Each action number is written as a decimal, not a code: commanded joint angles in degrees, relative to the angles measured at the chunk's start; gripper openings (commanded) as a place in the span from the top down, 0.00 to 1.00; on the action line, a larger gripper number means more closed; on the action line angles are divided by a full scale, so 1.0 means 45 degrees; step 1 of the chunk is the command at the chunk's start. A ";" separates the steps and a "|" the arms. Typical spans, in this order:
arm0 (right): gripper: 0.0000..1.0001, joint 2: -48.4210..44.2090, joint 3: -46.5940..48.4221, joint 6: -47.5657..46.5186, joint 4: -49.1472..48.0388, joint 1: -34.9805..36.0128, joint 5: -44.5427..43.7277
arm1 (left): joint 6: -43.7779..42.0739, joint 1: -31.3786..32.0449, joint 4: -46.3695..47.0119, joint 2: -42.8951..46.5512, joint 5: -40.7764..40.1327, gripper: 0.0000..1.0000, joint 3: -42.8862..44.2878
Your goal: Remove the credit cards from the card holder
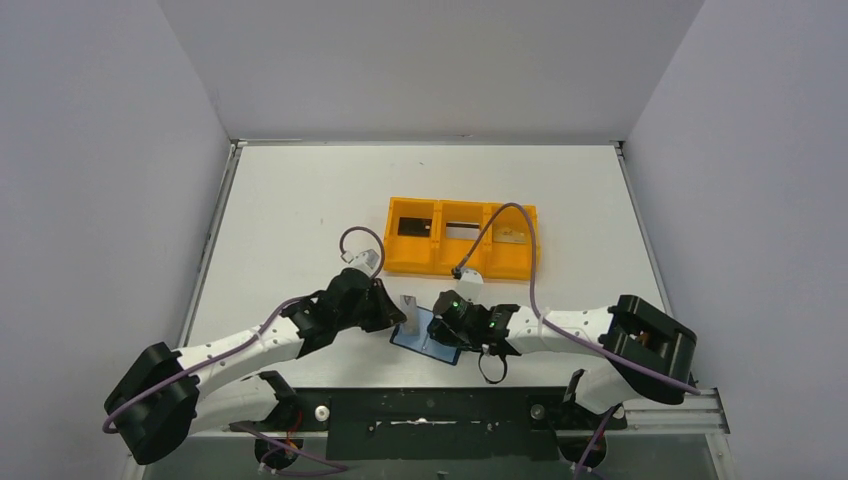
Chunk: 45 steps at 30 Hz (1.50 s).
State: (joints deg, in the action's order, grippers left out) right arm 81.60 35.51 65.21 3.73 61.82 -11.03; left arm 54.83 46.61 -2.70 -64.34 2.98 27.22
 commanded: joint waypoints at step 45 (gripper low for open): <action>0.45 -0.3264 -0.4120 -0.0638 -1.1777 -0.3427 0.6757 | 0.0876 -0.2065 0.6504 0.3666 0.5398 1.00 -0.2376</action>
State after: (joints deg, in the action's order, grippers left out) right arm 63.72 16.53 60.88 -38.13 47.62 11.42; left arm 56.53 39.88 14.24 -46.63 17.72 17.63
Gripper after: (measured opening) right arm 0.579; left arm 0.010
